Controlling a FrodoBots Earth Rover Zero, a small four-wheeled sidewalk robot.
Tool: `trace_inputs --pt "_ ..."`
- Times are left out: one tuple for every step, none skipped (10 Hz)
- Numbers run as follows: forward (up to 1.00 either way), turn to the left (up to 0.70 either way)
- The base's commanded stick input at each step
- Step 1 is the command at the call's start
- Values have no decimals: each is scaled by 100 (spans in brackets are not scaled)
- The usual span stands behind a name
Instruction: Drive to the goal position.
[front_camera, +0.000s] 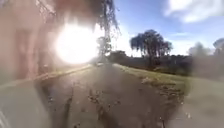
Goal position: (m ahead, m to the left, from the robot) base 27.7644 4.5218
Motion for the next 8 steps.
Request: trace_inputs --pt "100 0" --pt "100 0" --pt "100 0" --pt "100 0" --pt "100 0" --pt "100 0" --pt "100 0" --pt "100 0"
